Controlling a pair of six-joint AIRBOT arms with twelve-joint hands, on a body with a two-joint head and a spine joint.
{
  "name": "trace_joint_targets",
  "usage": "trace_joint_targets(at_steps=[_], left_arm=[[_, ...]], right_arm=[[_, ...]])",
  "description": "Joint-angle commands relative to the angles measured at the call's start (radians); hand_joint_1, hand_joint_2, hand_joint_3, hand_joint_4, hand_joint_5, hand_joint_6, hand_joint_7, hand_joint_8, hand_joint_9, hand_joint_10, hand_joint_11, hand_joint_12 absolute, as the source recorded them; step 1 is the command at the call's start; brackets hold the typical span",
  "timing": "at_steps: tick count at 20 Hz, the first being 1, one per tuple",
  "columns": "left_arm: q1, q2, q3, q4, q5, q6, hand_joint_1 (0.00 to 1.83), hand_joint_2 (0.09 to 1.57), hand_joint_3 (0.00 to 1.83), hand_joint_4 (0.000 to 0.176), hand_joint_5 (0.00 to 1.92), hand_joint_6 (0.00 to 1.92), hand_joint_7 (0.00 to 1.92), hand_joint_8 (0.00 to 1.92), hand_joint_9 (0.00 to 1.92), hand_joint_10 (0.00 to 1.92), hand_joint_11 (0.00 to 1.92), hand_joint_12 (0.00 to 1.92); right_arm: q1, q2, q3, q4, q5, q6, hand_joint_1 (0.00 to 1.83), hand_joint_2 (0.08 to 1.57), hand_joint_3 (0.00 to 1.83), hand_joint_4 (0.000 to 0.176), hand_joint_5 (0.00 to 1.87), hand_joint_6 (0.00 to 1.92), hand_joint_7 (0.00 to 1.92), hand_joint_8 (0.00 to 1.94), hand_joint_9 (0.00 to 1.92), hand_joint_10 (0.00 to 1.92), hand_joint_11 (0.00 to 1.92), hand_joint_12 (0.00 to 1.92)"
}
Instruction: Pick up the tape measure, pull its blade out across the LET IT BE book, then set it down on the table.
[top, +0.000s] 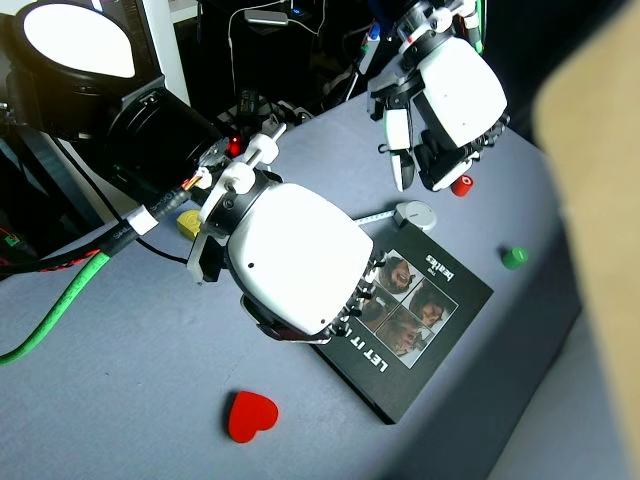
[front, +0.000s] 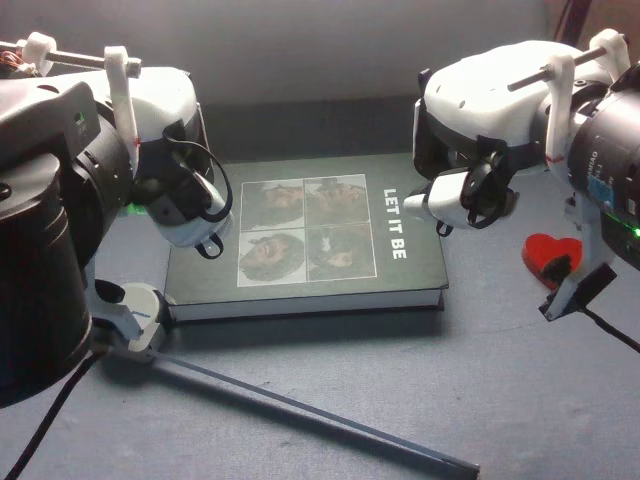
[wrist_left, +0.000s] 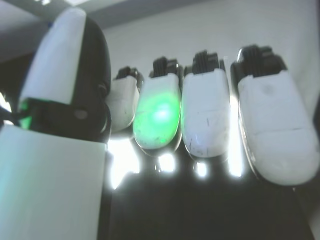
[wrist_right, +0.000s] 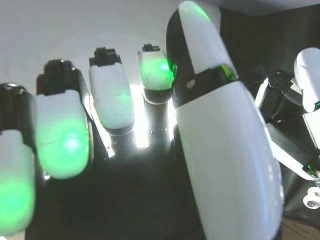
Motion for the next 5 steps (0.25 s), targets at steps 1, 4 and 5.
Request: trace_joint_targets(at_steps=[1,4,5], left_arm=[[-0.019,0.005,-0.001,0.086,-0.012,-0.005,1.03,1.23,0.01,0.176,1.38,1.92,1.5,1.92,1.55,1.92,1.62,1.92],[-0.044,0.011,0.0,0.086,-0.006,-0.003,1.03,1.23,0.01,0.176,1.38,1.92,1.5,1.92,1.55,1.92,1.62,1.92],[-0.05,0.014,0.0,0.086,-0.005,-0.001,1.03,1.23,0.01,0.176,1.37,1.92,1.5,1.92,1.55,1.92,1.61,1.92]], right_arm=[[0.002,0.005,-0.003,-0.069,-0.01,0.004,0.93,1.34,0.0,0.176,1.24,1.92,1.47,1.94,1.68,1.92,1.85,1.92],[0.003,0.006,-0.003,-0.072,-0.008,0.004,0.93,1.34,0.0,0.176,1.24,1.92,1.47,1.94,1.68,1.92,1.85,1.92],[0.002,0.007,-0.003,-0.072,-0.003,0.004,0.92,1.34,0.0,0.176,1.25,1.92,1.47,1.94,1.69,1.92,1.86,1.92]])
